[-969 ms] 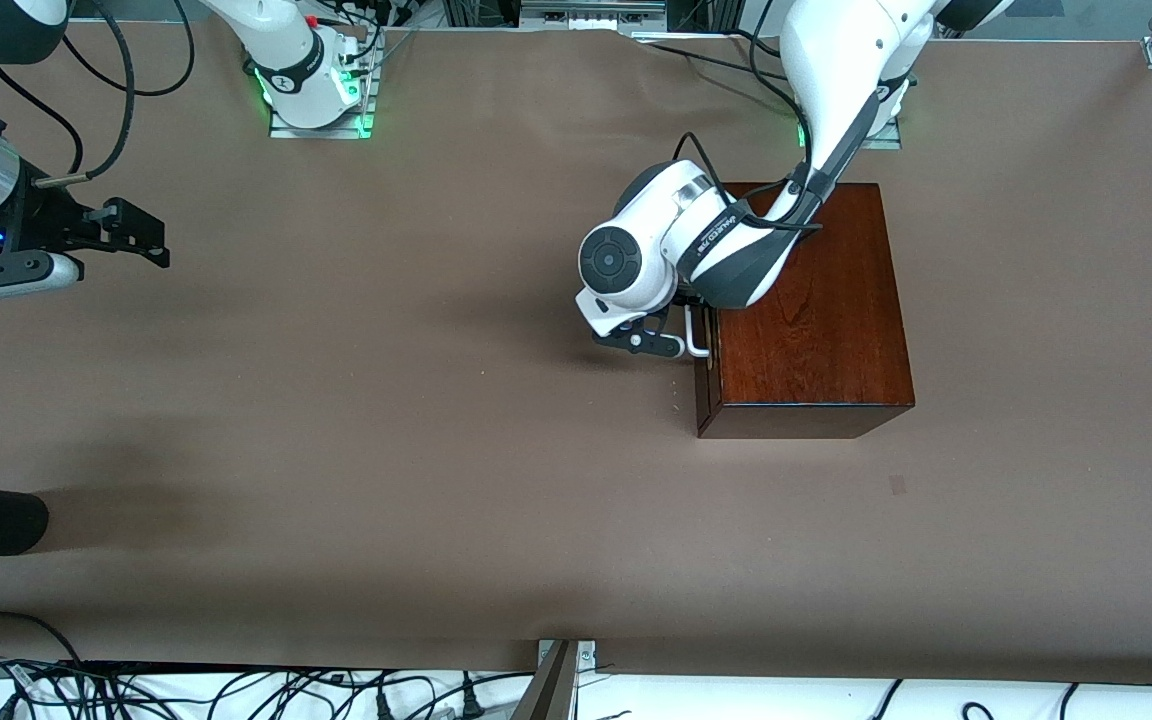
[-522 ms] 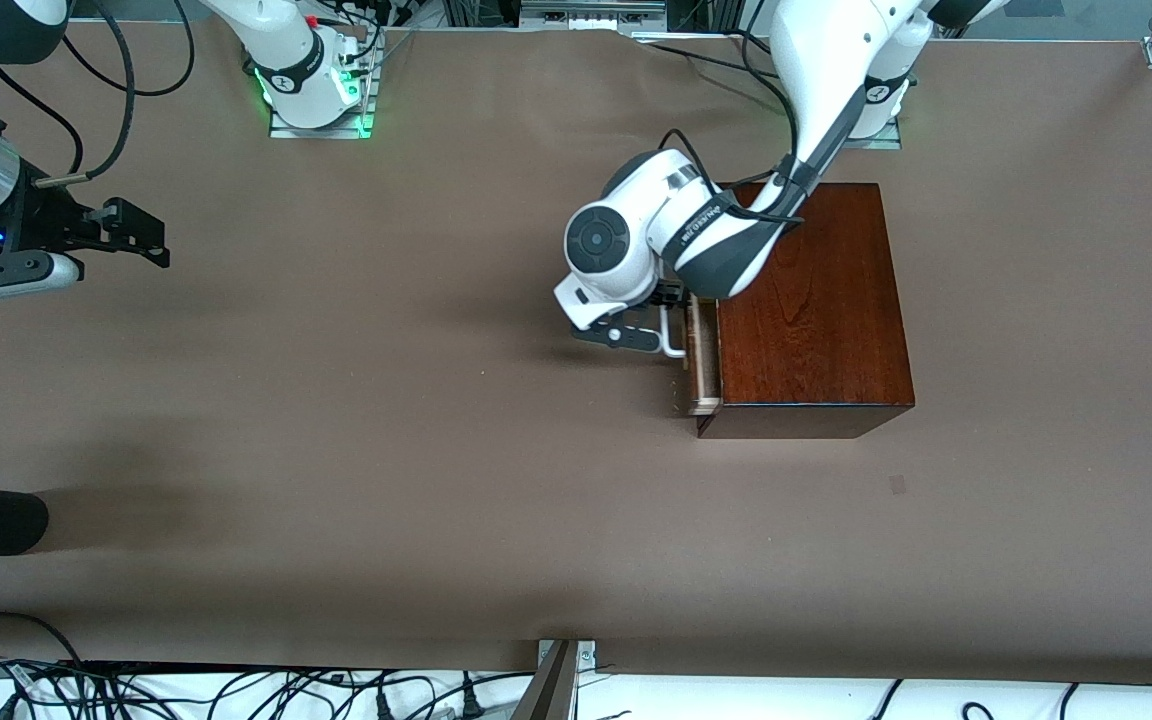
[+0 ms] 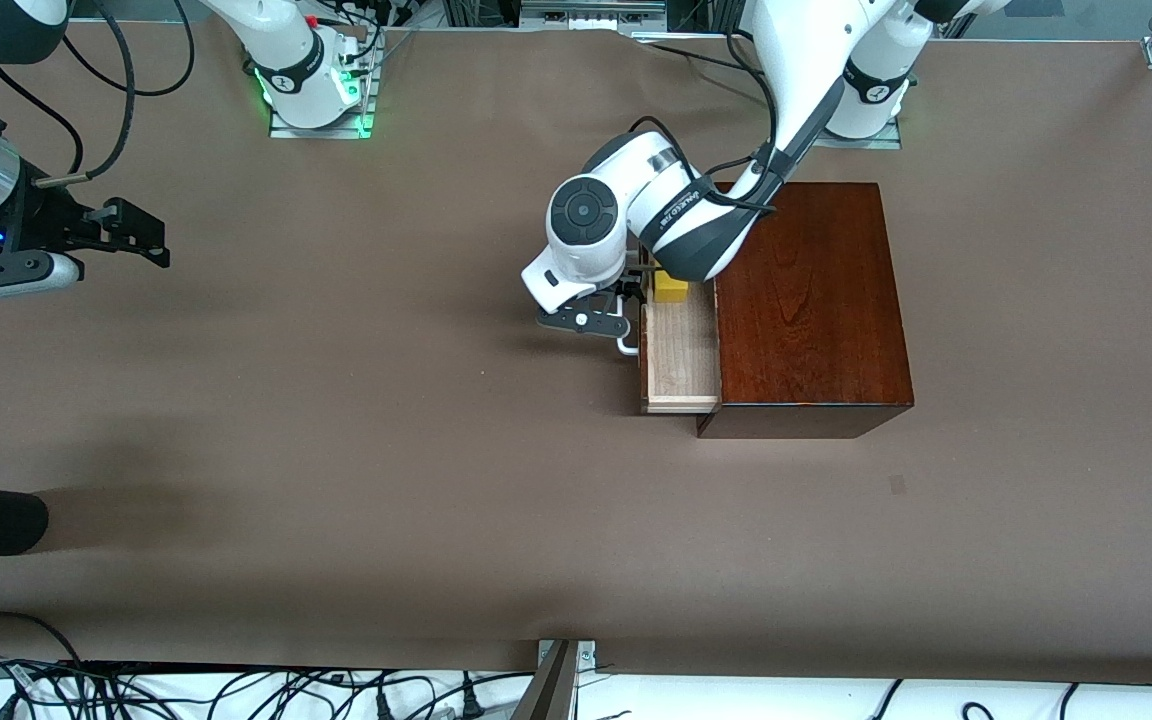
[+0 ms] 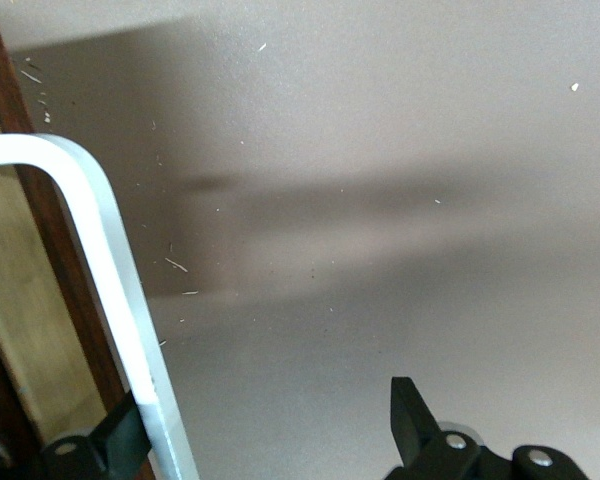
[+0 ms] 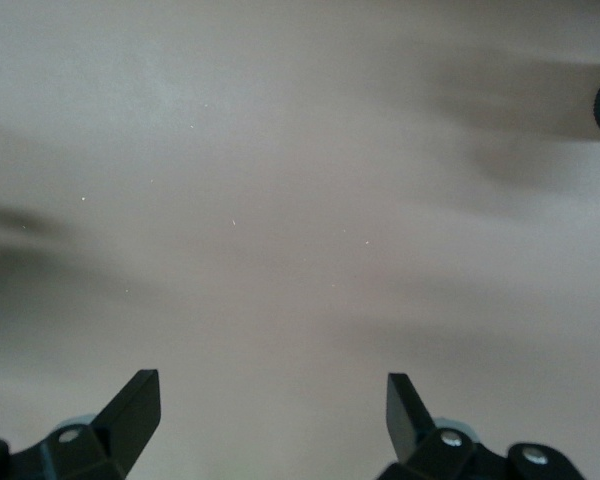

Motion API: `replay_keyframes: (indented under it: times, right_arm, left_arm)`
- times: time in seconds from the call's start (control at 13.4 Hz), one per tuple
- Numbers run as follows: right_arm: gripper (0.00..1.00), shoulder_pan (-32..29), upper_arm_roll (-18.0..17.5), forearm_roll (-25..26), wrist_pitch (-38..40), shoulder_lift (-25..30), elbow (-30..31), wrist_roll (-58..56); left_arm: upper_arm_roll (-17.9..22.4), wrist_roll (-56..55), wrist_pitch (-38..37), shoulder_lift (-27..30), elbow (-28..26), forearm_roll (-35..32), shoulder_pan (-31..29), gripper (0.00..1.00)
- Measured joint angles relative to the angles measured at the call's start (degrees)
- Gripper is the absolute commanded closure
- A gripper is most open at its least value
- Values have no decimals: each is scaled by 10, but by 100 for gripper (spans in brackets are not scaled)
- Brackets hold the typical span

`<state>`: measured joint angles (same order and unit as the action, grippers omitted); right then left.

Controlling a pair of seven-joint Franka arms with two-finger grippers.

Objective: Open drawer, take yellow block, close drawer

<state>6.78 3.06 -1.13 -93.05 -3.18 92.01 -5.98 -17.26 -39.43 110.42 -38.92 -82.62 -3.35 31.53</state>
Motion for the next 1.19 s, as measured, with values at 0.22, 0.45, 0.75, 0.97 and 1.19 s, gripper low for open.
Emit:
replay_keyframes:
  times: [0.22, 0.45, 0.75, 0.97, 1.19]
  right_arm:
    - [0, 0, 0, 0, 0, 0, 0, 0]
    - [0, 0, 0, 0, 0, 0, 0, 0]
    - [0, 0, 0, 0, 0, 0, 0, 0]
    - [0, 0, 0, 0, 0, 0, -1, 1]
    - [0, 0, -1, 0, 0, 0, -2, 2]
  left_arm:
    - [3, -1, 0, 0, 1, -1, 3, 0]
    - [-4, -14, -16, 1, 26, 2, 9, 0]
    - [0, -20, -146, 35, 104, 2, -12, 0]
    - [3, -20, -206, 94, 116, 2, -85, 0]
    - [3, 42, -282, 145, 117, 2, -184, 0]
